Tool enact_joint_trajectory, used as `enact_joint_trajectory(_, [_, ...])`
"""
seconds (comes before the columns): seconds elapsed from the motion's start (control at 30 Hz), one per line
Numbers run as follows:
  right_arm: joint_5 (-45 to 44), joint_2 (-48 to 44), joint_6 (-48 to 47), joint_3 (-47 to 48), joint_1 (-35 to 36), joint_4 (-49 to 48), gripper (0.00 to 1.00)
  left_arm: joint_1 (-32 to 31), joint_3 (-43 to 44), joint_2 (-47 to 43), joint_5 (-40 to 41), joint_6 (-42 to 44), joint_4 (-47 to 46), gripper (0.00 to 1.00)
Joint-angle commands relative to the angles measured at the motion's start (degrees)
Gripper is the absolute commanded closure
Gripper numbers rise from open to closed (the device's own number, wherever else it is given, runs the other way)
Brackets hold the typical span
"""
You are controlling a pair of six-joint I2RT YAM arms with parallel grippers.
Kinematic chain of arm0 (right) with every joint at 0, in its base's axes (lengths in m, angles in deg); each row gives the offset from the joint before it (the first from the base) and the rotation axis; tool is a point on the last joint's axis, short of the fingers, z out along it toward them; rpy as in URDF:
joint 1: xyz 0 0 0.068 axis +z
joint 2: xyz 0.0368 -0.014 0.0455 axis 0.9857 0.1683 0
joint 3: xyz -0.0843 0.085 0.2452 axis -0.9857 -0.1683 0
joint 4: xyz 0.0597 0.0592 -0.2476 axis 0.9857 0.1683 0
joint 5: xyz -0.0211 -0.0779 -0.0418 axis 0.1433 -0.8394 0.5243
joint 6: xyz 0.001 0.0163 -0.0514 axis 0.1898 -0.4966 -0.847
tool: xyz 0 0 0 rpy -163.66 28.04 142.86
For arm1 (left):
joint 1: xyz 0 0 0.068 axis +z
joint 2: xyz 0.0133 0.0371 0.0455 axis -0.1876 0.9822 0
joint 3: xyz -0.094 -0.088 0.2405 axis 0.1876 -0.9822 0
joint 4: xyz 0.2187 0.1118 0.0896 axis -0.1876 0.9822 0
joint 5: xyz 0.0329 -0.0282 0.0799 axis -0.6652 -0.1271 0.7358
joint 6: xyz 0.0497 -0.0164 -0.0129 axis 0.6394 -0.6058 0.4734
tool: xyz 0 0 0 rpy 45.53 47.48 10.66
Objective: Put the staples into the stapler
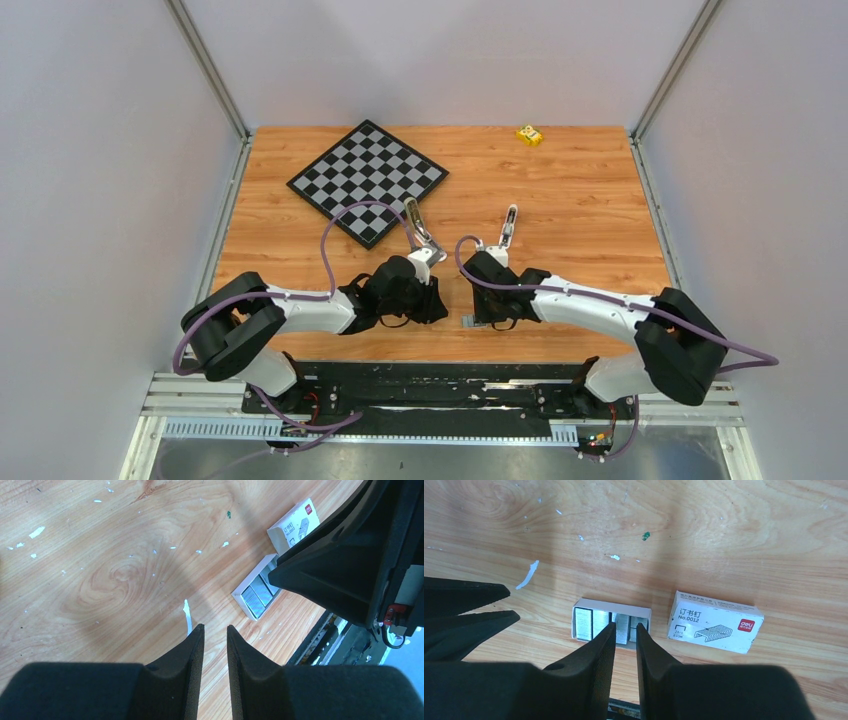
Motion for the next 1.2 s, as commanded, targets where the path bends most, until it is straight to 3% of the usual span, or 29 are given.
enact_joint_trajectory(0.0, [-0.97, 1.14, -0.03, -0.99, 0.83, 0.34, 0.75, 0.29, -0.18, 0.43, 0.27, 0.11, -0.69, 0.75])
enact_joint_trajectory(1.17, [-0.36, 2.92, 0.27, -0.39, 0.76, 1.55, 0.78, 0.3, 0.08, -0.53, 0.49, 0.81, 0.55, 0.75])
